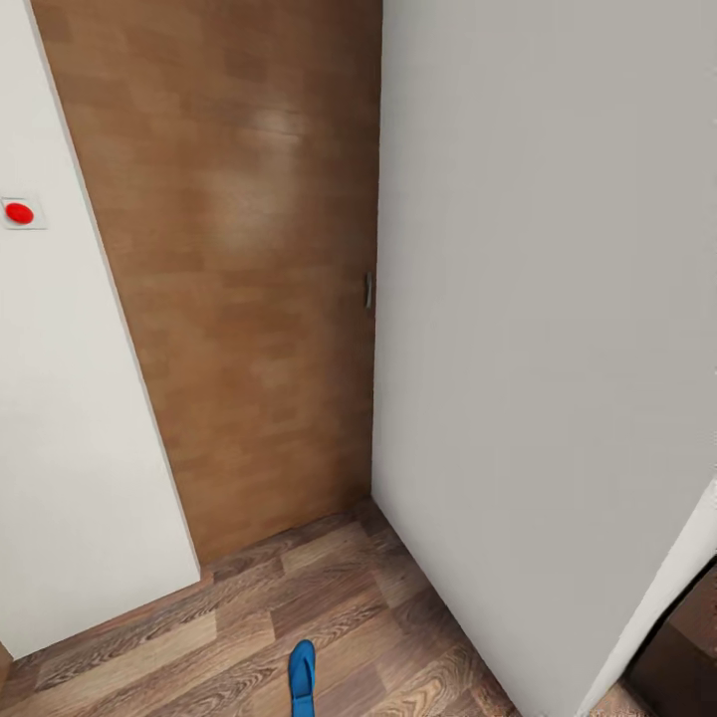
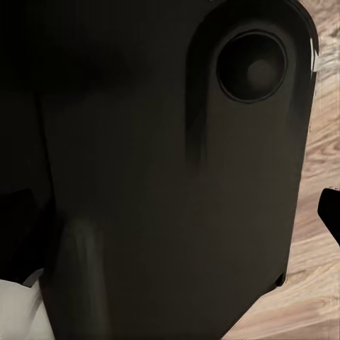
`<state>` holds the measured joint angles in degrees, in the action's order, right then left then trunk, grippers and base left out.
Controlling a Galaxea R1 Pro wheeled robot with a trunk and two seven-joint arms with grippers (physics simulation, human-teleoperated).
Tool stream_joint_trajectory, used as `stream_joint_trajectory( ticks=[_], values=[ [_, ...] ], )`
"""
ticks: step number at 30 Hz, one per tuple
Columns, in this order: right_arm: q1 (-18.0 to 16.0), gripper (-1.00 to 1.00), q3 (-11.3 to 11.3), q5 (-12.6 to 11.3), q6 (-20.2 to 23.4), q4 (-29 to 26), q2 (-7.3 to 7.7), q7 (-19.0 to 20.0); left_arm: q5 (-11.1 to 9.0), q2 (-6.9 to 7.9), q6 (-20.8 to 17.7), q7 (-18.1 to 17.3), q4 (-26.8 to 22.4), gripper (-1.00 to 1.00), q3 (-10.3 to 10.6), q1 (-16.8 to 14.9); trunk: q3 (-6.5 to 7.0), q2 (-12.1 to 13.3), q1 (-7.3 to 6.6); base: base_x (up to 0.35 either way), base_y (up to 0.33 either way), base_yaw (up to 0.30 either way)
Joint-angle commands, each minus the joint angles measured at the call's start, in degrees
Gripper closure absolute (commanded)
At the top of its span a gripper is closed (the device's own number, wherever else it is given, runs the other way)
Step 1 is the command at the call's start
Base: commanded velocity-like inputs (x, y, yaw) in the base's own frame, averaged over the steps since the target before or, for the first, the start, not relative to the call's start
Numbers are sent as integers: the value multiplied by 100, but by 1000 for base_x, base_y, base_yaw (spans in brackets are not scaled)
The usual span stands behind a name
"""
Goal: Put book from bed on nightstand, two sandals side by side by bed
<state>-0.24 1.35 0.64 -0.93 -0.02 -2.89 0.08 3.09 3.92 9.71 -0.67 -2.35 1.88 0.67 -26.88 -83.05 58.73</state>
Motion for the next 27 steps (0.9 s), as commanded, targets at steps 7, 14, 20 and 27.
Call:
stream_joint_trajectory(
  ticks=[7, 14, 20, 27],
  values=[
    [-4, -100, 11, 6, -11, 2, -1, 1, 26, -4, 12, -5, -11, -100, 7, 4, -4, -3, 0, 0, 178, -167],
    [-4, -100, 8, 6, -12, 2, -1, 1, 25, -5, 13, -4, -11, -100, 6, 4, -4, -3, 0, 0, 178, -166],
    [-3, -100, 6, 6, -11, 2, -1, 1, 25, -5, 14, -3, -11, -100, 5, 4, -4, -3, 0, 0, 113, -165],
    [-5, -100, 14, 6, -9, 3, -1, 1, 25, -5, 14, -9, -11, -100, 5, 4, -4, -3, 0, 0, 29, -164]
  ],
)
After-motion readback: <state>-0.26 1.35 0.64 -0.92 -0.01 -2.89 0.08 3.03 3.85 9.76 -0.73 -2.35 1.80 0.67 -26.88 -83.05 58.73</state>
